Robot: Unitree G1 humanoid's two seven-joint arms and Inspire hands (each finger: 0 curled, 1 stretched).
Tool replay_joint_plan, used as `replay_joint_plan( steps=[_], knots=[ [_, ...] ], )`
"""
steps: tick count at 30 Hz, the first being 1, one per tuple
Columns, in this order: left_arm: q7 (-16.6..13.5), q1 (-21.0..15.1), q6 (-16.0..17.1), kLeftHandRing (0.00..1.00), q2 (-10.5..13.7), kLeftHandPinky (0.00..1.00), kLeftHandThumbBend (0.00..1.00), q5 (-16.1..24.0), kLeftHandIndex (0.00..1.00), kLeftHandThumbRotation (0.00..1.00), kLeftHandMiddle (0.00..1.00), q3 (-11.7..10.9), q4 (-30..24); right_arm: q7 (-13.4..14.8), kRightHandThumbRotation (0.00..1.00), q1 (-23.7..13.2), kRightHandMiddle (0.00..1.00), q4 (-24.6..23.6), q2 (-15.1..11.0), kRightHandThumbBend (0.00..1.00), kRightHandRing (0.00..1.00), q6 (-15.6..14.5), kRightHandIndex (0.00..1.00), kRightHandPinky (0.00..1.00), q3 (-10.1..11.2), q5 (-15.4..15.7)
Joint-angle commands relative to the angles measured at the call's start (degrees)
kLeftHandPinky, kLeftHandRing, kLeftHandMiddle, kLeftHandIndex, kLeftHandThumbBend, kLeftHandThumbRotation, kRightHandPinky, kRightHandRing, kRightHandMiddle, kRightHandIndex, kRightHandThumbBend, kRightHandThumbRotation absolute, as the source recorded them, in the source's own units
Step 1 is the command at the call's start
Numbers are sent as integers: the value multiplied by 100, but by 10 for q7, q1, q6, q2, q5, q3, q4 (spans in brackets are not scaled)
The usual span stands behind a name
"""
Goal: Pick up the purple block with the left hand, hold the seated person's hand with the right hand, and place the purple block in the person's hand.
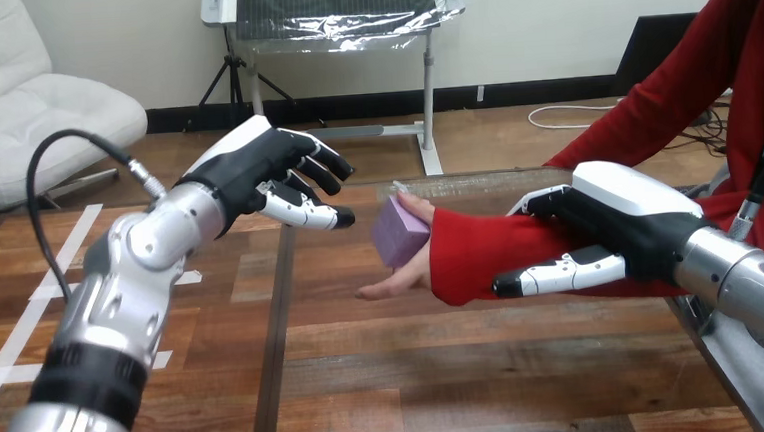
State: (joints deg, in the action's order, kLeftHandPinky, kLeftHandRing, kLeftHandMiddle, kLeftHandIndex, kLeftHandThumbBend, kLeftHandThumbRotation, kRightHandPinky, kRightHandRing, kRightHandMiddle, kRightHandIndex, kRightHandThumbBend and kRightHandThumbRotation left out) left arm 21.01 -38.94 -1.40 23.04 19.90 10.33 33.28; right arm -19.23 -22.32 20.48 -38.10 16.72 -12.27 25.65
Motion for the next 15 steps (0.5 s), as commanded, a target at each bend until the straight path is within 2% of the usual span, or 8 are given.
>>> replay_joint_plan(
  steps=[1,3,7,8,12,15],
  knots=[
    [-38,30,-13,63,4,52,58,-19,74,37,68,-39,-84,8,86,-17,72,-37,-16,100,69,-3,74,55,33,-10],
    [-44,40,-14,65,0,54,62,-28,76,51,70,-47,-98,8,87,-16,73,-39,-17,100,70,-1,75,56,35,-11],
    [-72,68,-9,68,-9,57,72,-42,78,71,72,-64,-128,7,87,-16,74,-44,-17,100,71,0,75,57,40,-12],
    [-79,73,-6,69,-10,58,79,-42,80,79,72,-66,-135,7,87,-15,74,-45,-17,100,71,1,76,58,41,-13],
    [-104,95,-3,71,-21,61,87,-51,81,87,73,-78,-160,7,88,-13,74,-51,-15,100,71,-1,76,58,46,-14],
    [-124,110,4,72,-29,64,88,-56,82,91,74,-85,-174,9,89,-11,75,-54,-14,100,71,-1,77,58,49,-14]
  ],
)
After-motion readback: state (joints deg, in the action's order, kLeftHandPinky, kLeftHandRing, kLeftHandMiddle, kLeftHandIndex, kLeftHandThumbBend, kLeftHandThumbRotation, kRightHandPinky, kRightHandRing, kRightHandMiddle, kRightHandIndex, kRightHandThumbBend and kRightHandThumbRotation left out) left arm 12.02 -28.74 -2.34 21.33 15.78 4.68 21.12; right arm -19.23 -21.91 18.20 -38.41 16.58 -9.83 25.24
